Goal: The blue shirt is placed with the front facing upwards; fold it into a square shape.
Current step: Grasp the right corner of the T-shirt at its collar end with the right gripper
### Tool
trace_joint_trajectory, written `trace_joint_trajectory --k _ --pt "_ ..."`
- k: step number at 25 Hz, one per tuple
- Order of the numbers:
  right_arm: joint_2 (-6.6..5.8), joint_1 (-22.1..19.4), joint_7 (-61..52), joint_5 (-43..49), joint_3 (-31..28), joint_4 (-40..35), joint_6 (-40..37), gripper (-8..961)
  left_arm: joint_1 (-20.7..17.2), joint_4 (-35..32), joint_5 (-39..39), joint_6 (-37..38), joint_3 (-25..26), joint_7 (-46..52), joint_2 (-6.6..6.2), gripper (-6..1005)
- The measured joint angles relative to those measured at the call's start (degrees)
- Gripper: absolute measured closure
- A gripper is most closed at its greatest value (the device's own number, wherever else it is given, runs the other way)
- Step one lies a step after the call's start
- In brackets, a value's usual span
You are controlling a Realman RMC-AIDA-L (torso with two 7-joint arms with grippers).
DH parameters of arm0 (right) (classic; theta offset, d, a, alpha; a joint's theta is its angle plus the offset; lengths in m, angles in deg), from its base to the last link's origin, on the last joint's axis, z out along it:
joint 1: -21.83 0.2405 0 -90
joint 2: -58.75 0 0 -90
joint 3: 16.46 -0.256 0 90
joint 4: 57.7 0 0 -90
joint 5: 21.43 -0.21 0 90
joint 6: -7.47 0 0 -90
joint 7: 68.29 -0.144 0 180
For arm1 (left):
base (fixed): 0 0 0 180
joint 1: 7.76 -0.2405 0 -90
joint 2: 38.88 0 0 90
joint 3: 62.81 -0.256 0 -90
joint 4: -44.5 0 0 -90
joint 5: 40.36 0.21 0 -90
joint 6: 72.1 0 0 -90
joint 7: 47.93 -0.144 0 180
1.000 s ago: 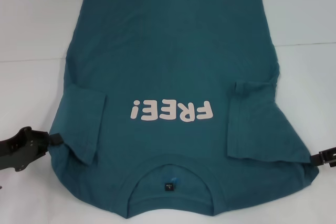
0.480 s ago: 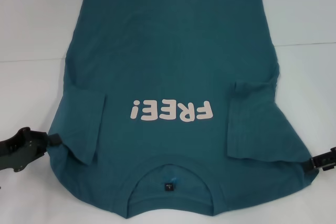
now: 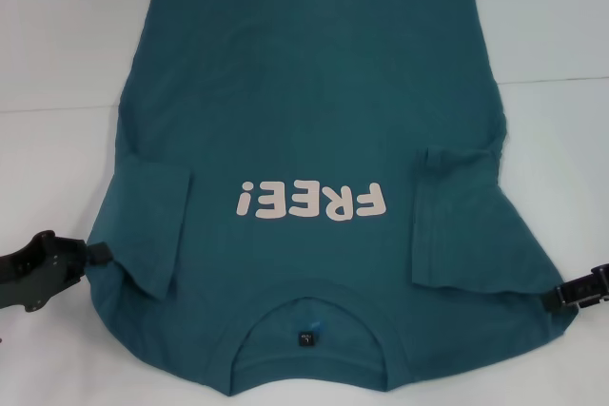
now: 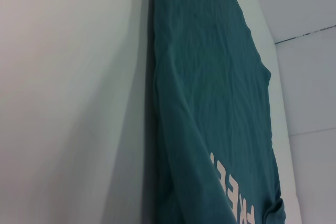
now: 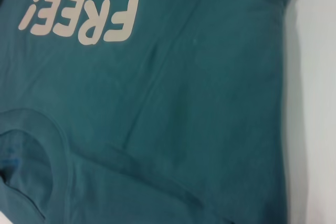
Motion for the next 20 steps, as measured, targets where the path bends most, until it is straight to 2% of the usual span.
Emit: trace_joint_trajectory --k 6,20 --pt "0.5 0.41 -0.15 0.0 0.97 0.04 0.6 192 0.0 0.08 0.0 0.0 0.0 0.06 0.0 966" --pt "0.63 2.9 -1.29 -0.05 4.32 3.53 3.18 200 -0.06 0.09 0.0 -0.09 -0.01 0.15 0.0 965"
